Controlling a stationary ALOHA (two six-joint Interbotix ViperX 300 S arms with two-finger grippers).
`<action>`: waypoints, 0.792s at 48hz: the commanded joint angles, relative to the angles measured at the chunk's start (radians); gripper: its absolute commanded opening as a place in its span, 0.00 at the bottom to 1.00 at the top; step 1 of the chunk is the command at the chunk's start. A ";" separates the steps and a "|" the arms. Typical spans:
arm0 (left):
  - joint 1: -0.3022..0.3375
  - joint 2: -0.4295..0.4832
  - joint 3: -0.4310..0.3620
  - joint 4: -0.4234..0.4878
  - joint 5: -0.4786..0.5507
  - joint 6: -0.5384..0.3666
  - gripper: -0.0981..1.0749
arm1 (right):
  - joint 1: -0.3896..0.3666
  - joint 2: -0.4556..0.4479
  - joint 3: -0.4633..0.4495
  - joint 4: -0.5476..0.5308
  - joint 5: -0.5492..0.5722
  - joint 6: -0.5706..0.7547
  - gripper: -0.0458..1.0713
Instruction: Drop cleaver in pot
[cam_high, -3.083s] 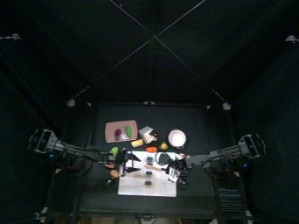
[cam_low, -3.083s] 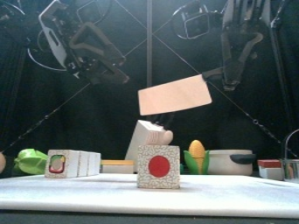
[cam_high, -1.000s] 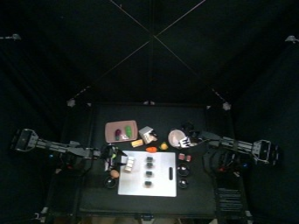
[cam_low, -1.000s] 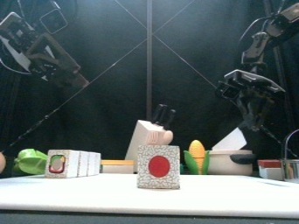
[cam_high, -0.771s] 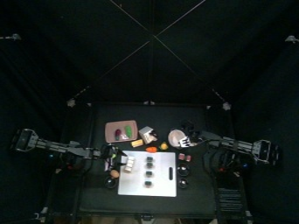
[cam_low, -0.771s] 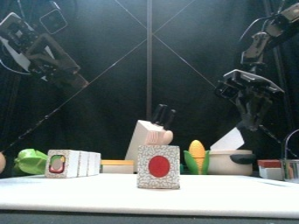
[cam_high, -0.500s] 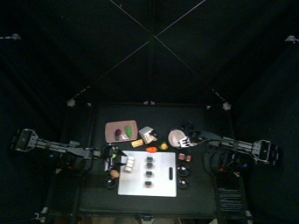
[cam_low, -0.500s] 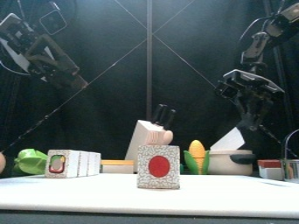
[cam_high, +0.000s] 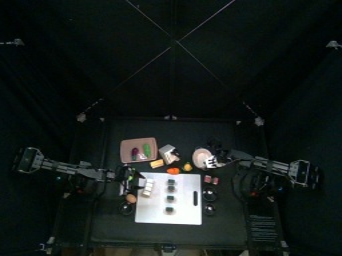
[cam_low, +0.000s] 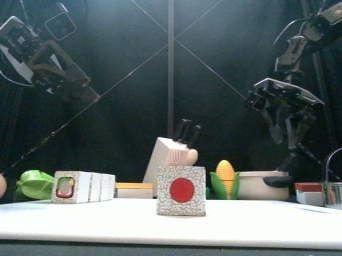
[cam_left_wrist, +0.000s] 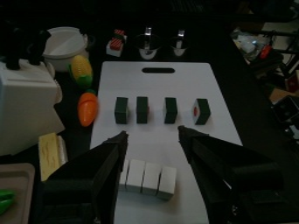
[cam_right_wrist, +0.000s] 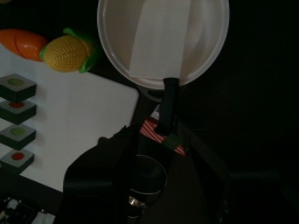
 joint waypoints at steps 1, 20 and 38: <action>0.003 0.000 -0.012 0.000 -0.003 0.000 0.82 | 0.003 -0.018 -0.029 -0.002 0.000 0.002 0.74; 0.008 0.000 -0.011 0.002 -0.003 0.003 0.82 | 0.106 -0.031 -0.031 -0.008 -0.008 -0.002 0.74; 0.034 0.037 -0.017 0.021 -0.018 0.005 0.82 | 0.318 -0.041 -0.014 -0.295 -0.235 0.012 0.74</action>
